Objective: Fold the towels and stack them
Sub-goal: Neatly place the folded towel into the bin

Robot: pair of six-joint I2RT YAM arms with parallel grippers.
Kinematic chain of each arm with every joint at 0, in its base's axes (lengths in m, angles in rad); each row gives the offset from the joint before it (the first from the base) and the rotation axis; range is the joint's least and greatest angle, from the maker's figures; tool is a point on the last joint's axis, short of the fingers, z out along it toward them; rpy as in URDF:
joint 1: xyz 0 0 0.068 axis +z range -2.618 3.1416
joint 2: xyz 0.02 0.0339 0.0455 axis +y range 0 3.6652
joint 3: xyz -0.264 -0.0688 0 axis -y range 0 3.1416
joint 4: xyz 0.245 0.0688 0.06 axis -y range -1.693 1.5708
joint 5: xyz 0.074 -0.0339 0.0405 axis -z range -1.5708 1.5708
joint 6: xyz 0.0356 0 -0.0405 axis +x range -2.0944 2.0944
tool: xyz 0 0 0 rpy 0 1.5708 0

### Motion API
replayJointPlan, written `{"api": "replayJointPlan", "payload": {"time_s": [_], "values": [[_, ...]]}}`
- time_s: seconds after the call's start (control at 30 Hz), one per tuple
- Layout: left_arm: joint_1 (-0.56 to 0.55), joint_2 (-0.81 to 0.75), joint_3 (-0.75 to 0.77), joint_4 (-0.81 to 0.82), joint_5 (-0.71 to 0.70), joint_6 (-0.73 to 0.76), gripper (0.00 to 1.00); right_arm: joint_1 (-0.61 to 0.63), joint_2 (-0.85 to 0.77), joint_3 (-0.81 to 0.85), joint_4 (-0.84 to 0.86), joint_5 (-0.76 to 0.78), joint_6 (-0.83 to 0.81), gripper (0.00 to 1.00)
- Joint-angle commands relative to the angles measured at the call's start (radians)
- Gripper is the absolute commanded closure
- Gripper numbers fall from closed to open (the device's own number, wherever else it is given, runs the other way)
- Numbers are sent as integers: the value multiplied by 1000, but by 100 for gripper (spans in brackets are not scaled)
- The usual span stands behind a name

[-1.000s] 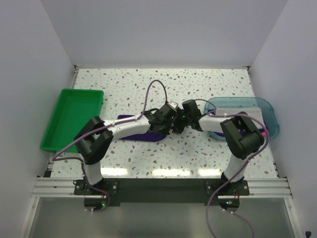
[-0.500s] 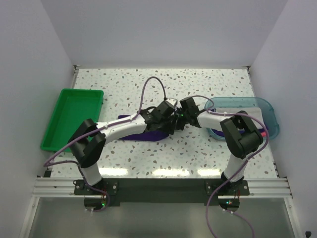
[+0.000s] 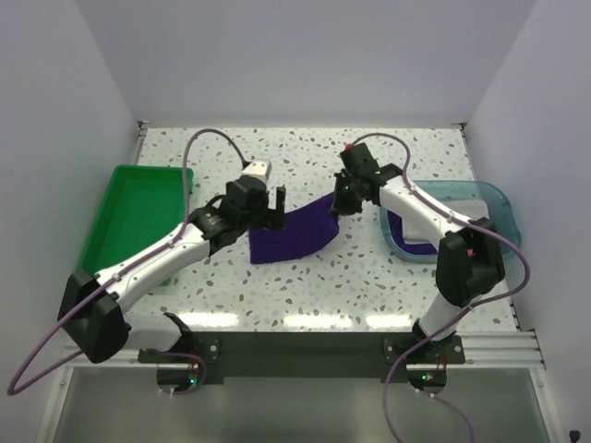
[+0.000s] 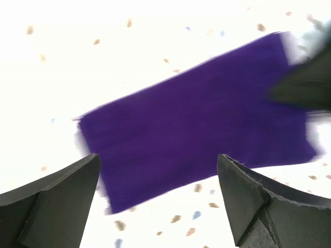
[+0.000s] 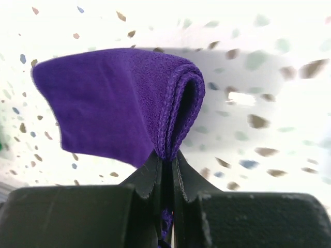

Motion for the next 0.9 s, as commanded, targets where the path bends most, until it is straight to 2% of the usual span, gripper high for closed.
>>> {"api": "replayJointPlan", "payload": {"time_s": [0.0, 0.2, 0.37, 0.47, 0.6, 0.87], "values": [[78, -107, -93, 37, -95, 72, 1, -57, -90, 129, -291, 129, -211, 100], [214, -228, -198, 45, -196, 155, 0, -171, -152, 265, -506, 313, -428, 100], [224, -269, -201, 31, -285, 193, 0, -191, -195, 233, -517, 682, -573, 100], [219, -288, -216, 33, -321, 198, 0, -226, -216, 178, -462, 786, -612, 100], [184, -302, -268, 60, -348, 193, 0, -301, -222, 129, -350, 882, -644, 100], [147, -325, -307, 105, -390, 192, 0, -461, -199, 140, -230, 905, -744, 100]]}}
